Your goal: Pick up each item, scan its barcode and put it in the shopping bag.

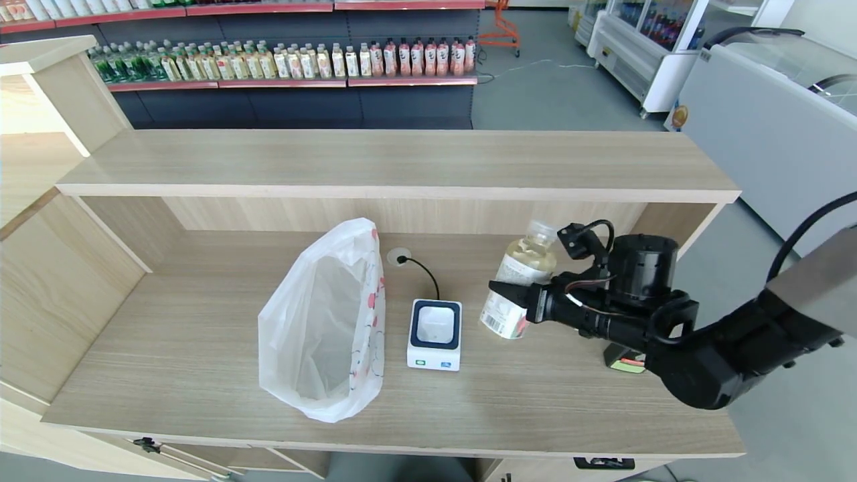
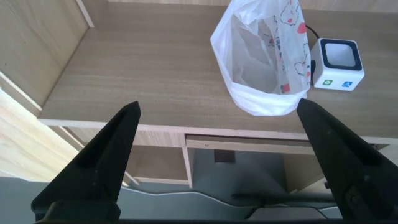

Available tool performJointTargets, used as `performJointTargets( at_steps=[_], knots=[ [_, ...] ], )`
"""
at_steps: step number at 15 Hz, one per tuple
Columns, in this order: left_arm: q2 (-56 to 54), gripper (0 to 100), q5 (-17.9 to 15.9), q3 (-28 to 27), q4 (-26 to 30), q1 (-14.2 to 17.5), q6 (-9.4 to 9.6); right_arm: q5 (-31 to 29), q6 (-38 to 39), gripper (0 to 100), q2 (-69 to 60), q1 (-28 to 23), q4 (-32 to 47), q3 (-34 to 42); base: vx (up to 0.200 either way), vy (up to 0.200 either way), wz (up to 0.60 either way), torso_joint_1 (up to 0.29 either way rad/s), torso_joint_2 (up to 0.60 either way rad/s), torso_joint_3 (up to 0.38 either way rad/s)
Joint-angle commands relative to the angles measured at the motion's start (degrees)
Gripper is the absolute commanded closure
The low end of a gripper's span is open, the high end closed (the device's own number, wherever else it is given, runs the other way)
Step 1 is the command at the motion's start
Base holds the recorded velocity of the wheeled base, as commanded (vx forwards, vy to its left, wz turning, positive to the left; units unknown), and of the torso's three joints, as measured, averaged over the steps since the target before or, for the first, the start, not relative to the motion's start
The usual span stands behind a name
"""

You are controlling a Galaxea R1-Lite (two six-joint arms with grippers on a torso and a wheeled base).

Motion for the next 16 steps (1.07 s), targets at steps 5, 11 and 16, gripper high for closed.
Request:
performJointTargets(
  at_steps=[5,11,16],
  knots=[
    [-0.02,0,0.0,0.01,-0.01,0.02,-0.02,23.41,1.07,100,-17.92,-2.25,0.4,14.6,0.0,0.0,0.0,0.0,0.0,0.0],
    [-0.02,0,0.0,0.01,-0.01,0.02,-0.02,29.48,2.91,100,-23.81,1.7,0.84,19.61,0.0,0.0,0.0,0.0,0.0,0.0],
    [-0.02,0,0.0,0.01,-0.01,0.02,-0.02,29.48,5.46,100,-23.99,4.6,1.01,20.05,0.0,0.0,0.0,0.0,0.0,0.0]
  ],
)
